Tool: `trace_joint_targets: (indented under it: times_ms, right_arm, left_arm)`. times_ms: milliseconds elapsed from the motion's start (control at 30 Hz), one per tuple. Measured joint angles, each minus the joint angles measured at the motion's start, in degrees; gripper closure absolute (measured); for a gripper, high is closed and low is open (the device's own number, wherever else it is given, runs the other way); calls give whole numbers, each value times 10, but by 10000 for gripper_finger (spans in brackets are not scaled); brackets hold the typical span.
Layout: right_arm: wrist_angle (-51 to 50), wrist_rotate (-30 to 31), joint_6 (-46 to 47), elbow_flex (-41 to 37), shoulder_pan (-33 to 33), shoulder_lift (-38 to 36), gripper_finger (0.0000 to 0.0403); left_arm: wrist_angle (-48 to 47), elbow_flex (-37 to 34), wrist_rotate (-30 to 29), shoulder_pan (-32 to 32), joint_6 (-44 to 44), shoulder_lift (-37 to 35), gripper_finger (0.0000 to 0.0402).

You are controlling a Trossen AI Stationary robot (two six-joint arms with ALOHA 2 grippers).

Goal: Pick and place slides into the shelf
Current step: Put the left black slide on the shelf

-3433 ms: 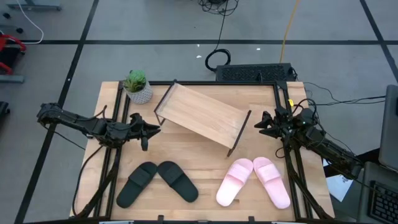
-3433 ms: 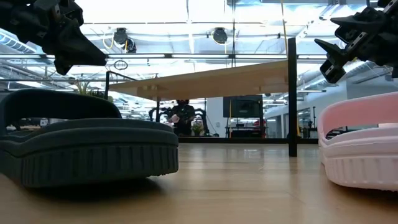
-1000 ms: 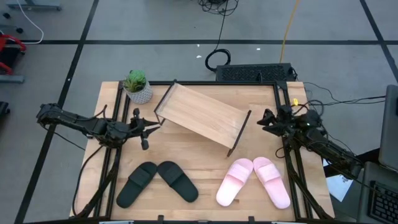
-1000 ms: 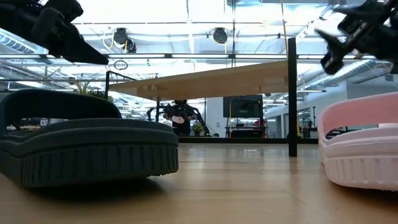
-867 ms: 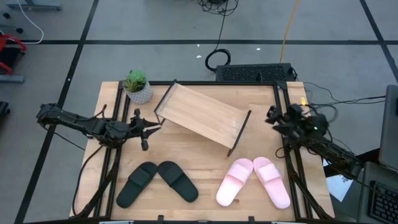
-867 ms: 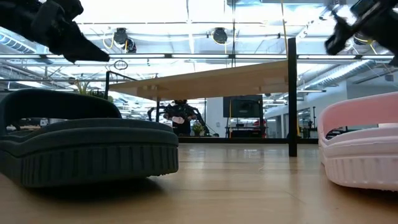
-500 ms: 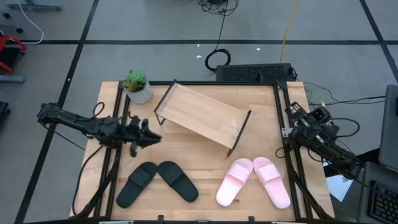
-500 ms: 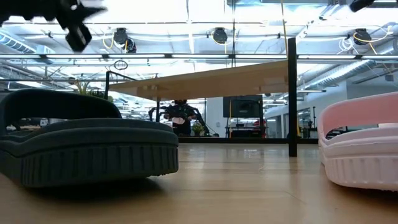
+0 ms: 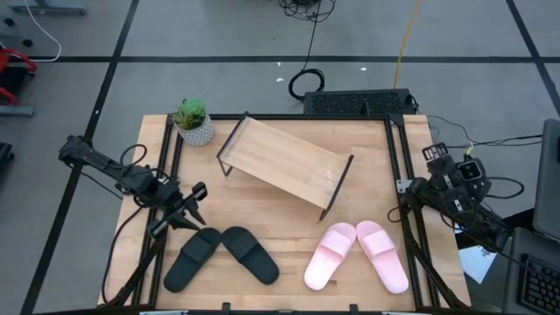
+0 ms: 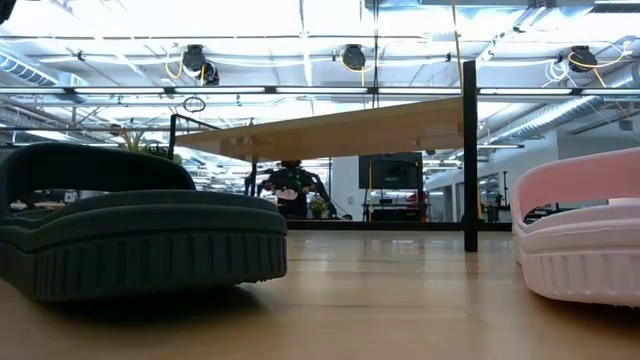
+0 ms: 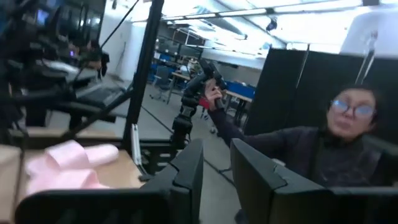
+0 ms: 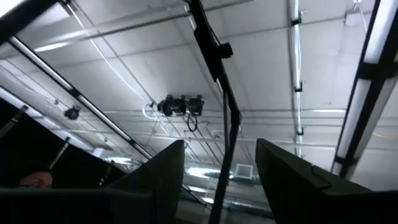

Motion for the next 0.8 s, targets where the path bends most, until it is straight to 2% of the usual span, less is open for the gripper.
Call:
trace_joint_targets:
  times_ms: [133,367,567,800]
  right_arm:
    - [-58,0,-34,22,0,21,216]
    - [-53,-52,-29,71,0,96,216]
    - [-53,-92,-33,96,0,148,216]
    - [-44,-94,-34,96,0,172,216]
  left_arm:
    - [0,1,0,0,35,0,321]
    - [0,1,-43,0,42,0,321]
    - [1,1,-65,0,133,0,321]
    - [16,1,-71,0,148,0,321]
